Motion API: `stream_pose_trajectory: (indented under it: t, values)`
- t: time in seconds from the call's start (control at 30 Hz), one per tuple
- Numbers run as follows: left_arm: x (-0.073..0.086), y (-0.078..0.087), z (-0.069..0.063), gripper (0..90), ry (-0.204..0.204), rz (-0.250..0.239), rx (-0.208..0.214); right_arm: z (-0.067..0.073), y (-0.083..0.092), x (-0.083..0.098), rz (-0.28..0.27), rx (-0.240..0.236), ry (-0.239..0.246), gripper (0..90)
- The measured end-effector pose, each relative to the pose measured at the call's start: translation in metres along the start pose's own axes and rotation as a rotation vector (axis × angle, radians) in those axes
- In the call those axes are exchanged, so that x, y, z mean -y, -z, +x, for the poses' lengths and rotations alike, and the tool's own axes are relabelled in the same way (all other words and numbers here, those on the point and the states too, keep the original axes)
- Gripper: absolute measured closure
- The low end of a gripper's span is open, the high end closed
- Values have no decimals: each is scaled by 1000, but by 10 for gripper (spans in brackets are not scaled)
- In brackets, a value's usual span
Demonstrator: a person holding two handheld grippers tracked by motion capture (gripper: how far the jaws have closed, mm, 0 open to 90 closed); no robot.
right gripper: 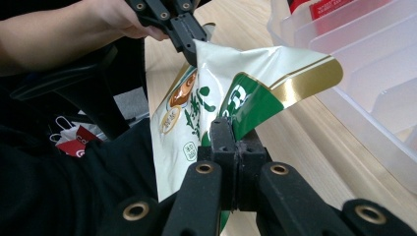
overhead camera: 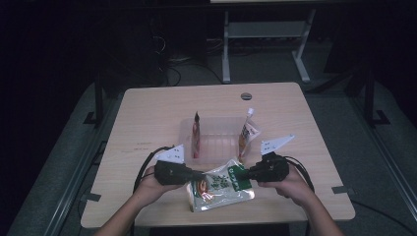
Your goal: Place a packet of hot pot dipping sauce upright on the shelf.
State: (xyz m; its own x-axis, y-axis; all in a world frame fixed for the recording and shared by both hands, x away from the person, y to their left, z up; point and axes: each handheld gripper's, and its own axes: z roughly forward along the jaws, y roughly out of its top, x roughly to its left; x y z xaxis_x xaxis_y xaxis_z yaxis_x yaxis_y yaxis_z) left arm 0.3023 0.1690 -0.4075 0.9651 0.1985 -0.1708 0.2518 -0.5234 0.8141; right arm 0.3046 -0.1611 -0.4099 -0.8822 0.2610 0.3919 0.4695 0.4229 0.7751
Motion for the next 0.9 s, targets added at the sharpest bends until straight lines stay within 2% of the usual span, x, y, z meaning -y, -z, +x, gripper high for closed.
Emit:
stream_pose_trajectory:
  t: [0.27, 0.53, 0.63, 0.73, 0.9]
  values:
    - [3, 0, 6, 884, 8, 12, 8, 5, -1, -4, -22, -43, 8, 900]
    - [3, 1, 6, 817, 13, 14, -5, 8, 1, -7, -49, -48, 14, 900]
    - [2, 5, 6, 800, 14, 3, -16, 9, 3, -8, -65, -46, 13, 900]
    - [1, 12, 7, 741, 29, -17, -32, 10, 6, -9, -90, -56, 19, 900]
    - [4, 22, 9, 710, 48, -42, -54, 10, 12, -11, -135, -63, 18, 900]
